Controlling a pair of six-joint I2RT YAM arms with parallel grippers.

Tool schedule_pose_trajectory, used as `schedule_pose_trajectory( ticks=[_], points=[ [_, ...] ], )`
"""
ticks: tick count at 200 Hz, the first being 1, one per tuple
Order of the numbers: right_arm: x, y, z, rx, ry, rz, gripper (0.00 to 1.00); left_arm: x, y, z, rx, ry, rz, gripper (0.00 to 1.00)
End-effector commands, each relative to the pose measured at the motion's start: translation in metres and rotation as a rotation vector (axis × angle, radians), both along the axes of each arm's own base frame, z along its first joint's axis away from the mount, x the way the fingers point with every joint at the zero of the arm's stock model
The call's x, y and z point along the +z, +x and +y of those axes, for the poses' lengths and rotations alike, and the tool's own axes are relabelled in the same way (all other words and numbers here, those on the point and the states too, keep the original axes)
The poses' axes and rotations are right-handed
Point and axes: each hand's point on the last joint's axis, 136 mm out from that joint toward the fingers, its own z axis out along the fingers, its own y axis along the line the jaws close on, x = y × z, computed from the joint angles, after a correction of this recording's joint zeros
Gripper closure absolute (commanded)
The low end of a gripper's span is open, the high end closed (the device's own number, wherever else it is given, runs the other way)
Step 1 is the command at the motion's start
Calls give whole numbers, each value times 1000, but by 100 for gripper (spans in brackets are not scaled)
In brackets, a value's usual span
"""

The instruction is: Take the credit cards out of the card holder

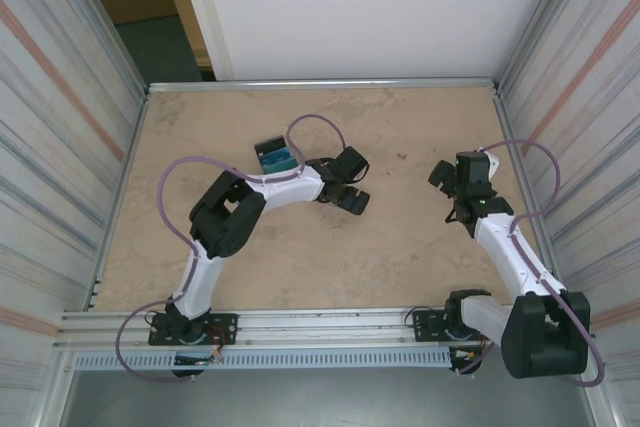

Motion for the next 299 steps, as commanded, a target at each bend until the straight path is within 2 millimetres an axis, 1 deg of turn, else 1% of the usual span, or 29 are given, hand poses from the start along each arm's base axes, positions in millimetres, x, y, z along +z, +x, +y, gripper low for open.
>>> schedule_pose_trajectory(
  ticks=[1, 34, 48, 59, 72, 74, 79, 113, 131, 144, 154, 182, 200, 217, 238, 263, 284, 299],
  points=[
    [9, 7, 5, -5, 31, -32, 1, -13, -4, 9, 0, 66, 20, 1],
    [9, 7, 7, -2, 48, -32, 1, -5, -5, 12, 2, 55, 6, 5],
    [8, 7, 9, 0, 60, -30, 1, 0, -6, 12, 4, 42, -1, 9],
    [8, 7, 10, 5, 71, -26, 1, 2, -7, 12, 8, 30, -2, 10],
    [9, 8, 13, 11, 84, -19, 1, -2, -10, 13, 10, 26, 5, 13],
    [9, 9, 13, 12, 86, -18, 1, 8, -8, 12, 11, 8, -9, 14],
    [9, 9, 14, 13, 90, -17, 1, 14, -8, 11, 13, -7, -16, 15],
    [8, 10, 23, 26, 151, -3, 1, 21, -10, 11, 23, -44, -31, 19],
    [3, 9, 31, 31, 210, 24, 1, 27, -11, 12, 26, -62, -44, 21],
    [0, 9, 43, 61, 272, 38, 1, 32, -11, 12, 26, -81, -59, 24],
    [-4, 9, 52, 86, 325, 48, 1, 35, -12, 13, 29, -91, -71, 25],
    [-11, 10, 88, 184, 518, 54, 1, 43, -15, 13, 32, -152, -93, 25],
    [-14, 10, 110, 249, 628, 53, 1, 54, -18, 10, 24, -211, -113, 26],
    [-10, 11, 131, 322, 691, 43, 1, 64, -21, 9, 12, -267, -141, 26],
    [-1, 12, 157, 419, 728, 34, 2, 79, -24, 8, -5, -327, -178, 26],
    [8, 12, 186, 526, 775, 34, 5, 92, -28, 10, -27, -374, -219, 26],
    [17, 13, 206, 599, 816, 23, 9, 101, -32, 9, -47, -411, -243, 26],
    [22, 15, 217, 637, 835, 16, 11, 105, -35, 9, -61, -432, -253, 26]
  ],
)
